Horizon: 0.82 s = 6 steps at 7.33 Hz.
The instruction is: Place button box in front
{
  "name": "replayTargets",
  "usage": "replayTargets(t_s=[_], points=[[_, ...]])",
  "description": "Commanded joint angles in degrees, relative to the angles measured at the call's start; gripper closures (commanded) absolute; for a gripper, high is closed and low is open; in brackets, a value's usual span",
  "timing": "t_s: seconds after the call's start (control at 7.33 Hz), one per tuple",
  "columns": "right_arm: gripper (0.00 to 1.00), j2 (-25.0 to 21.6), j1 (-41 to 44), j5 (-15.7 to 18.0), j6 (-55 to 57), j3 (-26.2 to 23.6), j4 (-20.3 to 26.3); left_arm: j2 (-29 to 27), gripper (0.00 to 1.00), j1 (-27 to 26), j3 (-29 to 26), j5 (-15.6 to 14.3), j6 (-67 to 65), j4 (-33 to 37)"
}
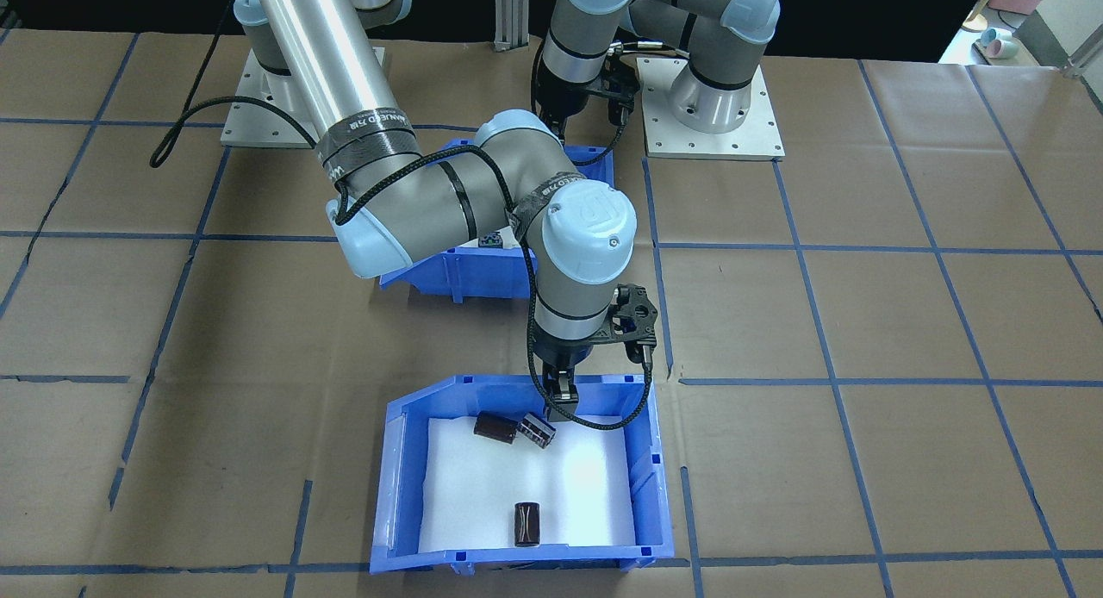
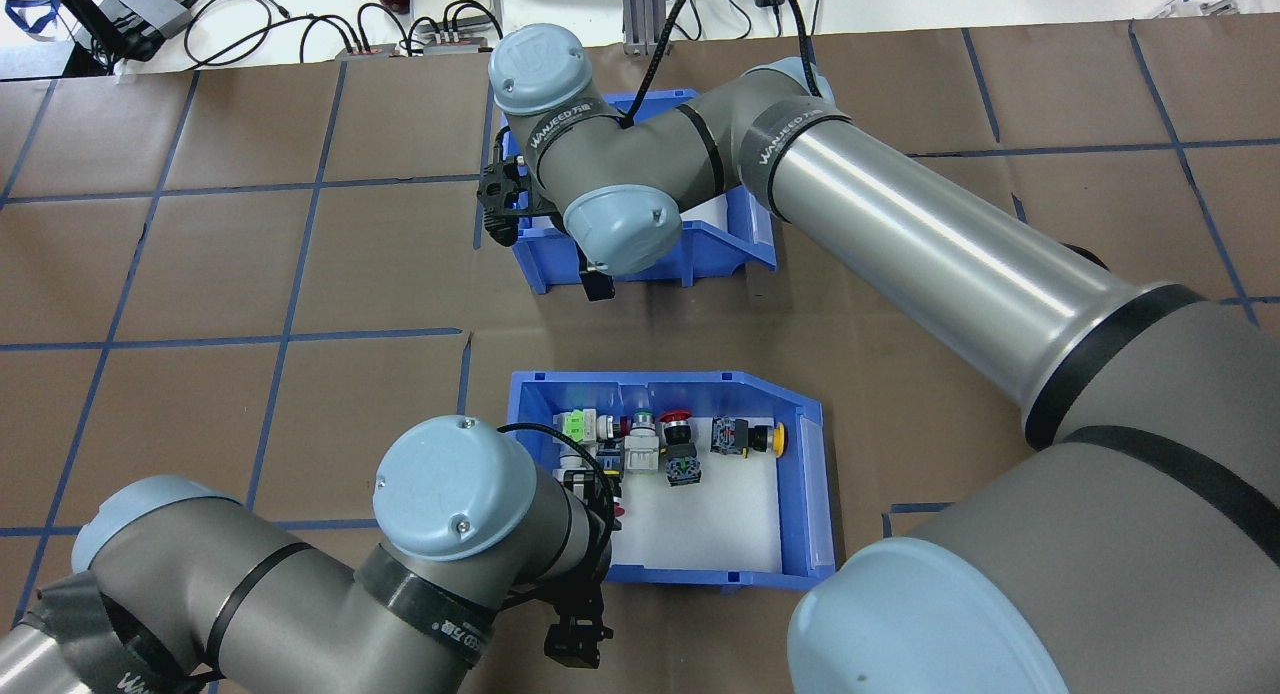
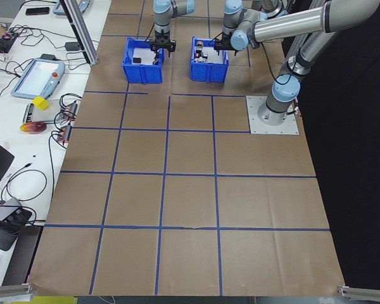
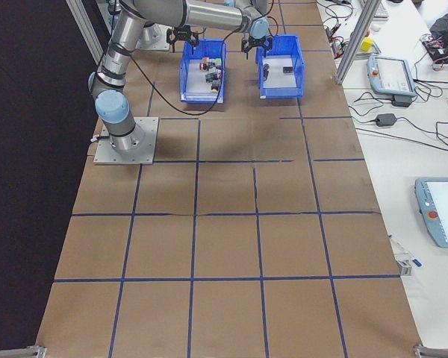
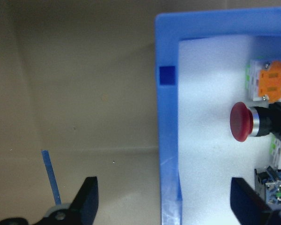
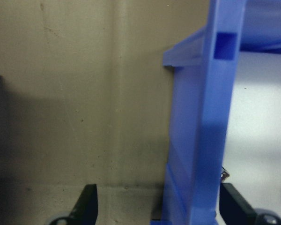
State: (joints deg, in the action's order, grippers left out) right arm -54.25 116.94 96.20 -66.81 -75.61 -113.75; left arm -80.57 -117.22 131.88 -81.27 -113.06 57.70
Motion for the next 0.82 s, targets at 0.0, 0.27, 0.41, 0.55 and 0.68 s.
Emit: replayTargets(t_s=[0.0, 0.27, 0.41, 0.55, 0.68], points=[[0.92, -0.15, -0.04, 0.75, 0.02, 0.54, -0.07, -2.56, 0.11, -0.20, -0.04, -0.82, -2.76, -1.09], [0.94, -0.06, -0.57, 0.83, -0.07, 4.48, 0.02, -3.89, 0.14, -0.20, -0.04, -0.90, -3.04, -4.69], [0.94, -0.15, -0.92, 1.09, 0.02, 6.07, 0.54, -4.07, 0.20, -0.20, -0.04, -0.82, -3.13, -4.70], [0.94, -0.50, -2.23, 1.53, 0.02, 6.78, 0.80, -5.12, 0.29, -0.29, -0.04, -0.82, -3.13, -5.31], [0.94, -1.81, -4.59, 2.75, -0.42, 6.44, 1.16, -5.21, 0.45, -0.46, -0.04, -1.08, -3.13, -5.58]])
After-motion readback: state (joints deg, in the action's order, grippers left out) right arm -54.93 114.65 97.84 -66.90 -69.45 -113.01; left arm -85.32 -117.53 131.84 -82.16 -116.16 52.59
